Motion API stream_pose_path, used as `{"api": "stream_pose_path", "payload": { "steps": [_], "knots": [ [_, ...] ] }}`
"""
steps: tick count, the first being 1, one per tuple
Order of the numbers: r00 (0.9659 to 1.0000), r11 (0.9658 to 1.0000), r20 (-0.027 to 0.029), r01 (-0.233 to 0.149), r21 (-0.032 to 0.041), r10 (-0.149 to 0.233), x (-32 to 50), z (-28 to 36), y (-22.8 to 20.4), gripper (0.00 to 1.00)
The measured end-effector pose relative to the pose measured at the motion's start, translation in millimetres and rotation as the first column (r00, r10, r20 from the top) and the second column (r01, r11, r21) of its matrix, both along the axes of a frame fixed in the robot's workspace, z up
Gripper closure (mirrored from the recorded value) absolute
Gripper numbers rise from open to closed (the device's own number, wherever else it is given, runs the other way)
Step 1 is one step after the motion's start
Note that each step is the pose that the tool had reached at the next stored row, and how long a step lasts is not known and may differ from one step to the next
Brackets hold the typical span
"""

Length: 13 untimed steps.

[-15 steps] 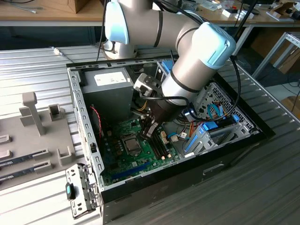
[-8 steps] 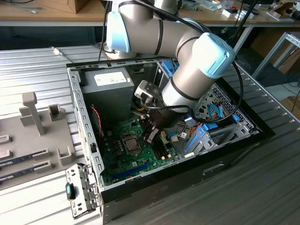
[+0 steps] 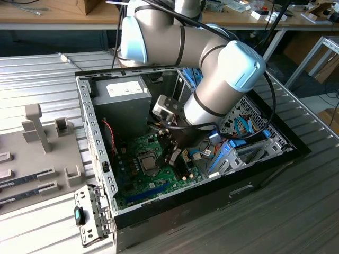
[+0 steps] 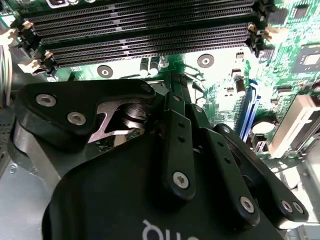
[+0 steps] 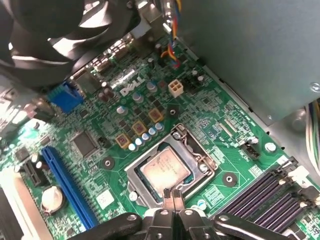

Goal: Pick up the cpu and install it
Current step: 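Install the first cpu locking lever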

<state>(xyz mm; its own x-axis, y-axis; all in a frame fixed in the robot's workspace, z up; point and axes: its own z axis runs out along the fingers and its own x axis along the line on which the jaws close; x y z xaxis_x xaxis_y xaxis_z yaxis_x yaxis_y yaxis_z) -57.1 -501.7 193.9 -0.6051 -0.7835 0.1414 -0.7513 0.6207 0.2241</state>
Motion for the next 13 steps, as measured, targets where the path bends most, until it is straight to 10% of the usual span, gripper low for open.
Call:
{"api": "stream_pose_path", "payload": {
  "steps": [5, 13],
  "knots": [
    [0.9997, 0.9996, 0.0001, -0.024, 0.0172, 0.024, 4.4, -1.5, 0.0, 0.89],
    [0.9997, 0.9940, 0.0022, -0.024, 0.1070, 0.024, 6.5, -2.8, -0.7, 0.89]
  ]
}}
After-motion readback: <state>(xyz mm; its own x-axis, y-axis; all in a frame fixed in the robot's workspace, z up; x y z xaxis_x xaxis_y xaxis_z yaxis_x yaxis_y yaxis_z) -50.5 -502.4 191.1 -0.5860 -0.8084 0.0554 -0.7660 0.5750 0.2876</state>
